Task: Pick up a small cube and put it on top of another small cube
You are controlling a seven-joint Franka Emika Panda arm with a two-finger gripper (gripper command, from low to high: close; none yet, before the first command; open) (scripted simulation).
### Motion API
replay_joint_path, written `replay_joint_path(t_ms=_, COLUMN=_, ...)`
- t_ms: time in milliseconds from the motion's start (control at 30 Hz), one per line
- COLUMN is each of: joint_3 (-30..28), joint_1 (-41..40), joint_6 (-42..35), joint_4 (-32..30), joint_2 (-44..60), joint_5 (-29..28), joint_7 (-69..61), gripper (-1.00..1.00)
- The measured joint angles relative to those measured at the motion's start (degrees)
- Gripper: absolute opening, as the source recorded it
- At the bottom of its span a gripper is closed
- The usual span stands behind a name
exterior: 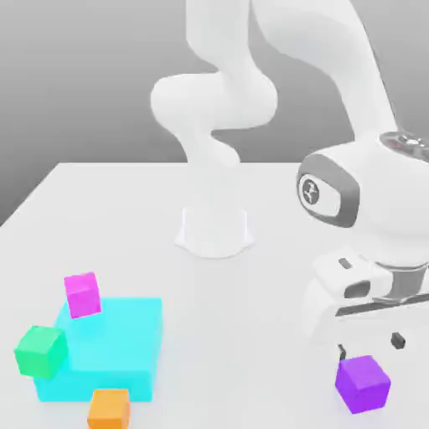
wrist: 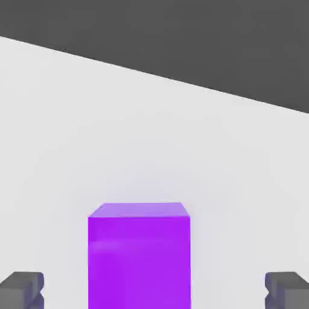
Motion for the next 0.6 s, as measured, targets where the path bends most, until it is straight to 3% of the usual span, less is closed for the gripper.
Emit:
replay_joint_path(t_ms=33, joint_3=-1.25, joint_1=1.03, joint_6=1.58, joint_4=0.44, joint_2=2.10, joint_5=-1.23, joint_7=0.96, gripper=0.00)
replay_joint_path(t_ms=67, joint_3=-2.41, joint_1=1.99, joint_6=2.94, joint_4=0.82, joint_2=3.89, joint_5=-2.26, joint_7=1.73, gripper=-1.00)
replay_joint_path(t_ms=300, joint_3=-2.56, joint_1=2.13, joint_6=3.22, joint_4=0.87, joint_2=4.18, joint_5=-2.45, joint_7=1.89, gripper=-1.00)
replay_joint_path(t_ms=467, joint_3=1.17, joint_1=-1.27, joint_6=-3.57, joint_4=-1.02, joint_2=-4.66, joint_5=3.69, joint_7=-2.47, gripper=-1.00)
replay_joint_path(t_ms=600, joint_3=-4.13, joint_1=-7.31, joint_6=-7.97, joint_4=-0.44, joint_2=-8.44, joint_5=6.06, joint_7=-1.28, gripper=-1.00)
